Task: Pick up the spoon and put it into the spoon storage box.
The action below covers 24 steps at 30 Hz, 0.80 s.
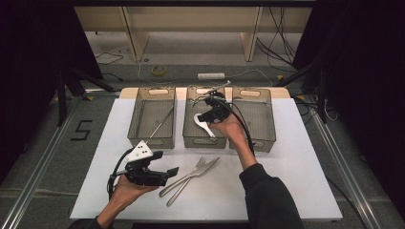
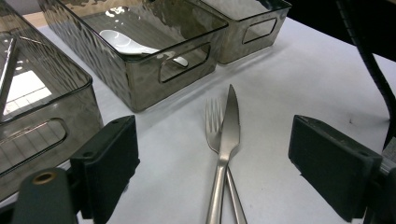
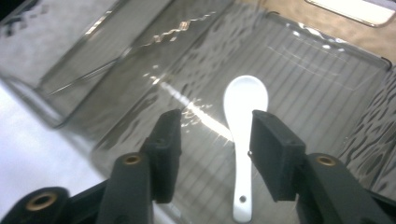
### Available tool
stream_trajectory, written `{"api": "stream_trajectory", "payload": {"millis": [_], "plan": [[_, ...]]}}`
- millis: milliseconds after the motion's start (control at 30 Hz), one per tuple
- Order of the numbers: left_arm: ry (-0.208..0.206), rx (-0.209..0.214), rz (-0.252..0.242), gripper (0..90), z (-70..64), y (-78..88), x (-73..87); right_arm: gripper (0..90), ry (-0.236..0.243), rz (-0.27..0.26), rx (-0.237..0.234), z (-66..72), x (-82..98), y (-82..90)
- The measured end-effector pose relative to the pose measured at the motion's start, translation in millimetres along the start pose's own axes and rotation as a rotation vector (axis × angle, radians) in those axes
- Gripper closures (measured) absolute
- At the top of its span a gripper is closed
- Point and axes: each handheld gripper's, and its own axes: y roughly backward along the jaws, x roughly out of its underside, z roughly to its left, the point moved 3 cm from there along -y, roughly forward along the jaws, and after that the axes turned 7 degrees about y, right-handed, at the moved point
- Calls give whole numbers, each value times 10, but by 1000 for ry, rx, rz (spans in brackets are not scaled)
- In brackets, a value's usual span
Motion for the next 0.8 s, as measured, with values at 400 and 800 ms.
{"api": "stream_trajectory", "payload": {"millis": [400, 800], "plan": [[5, -2, 20, 154, 16, -16, -19, 380, 70, -90, -62, 151, 293, 548], [5, -18, 123, 156, 55, -104, -52, 341, 67, -193, -80, 217, 759, 926]]}}
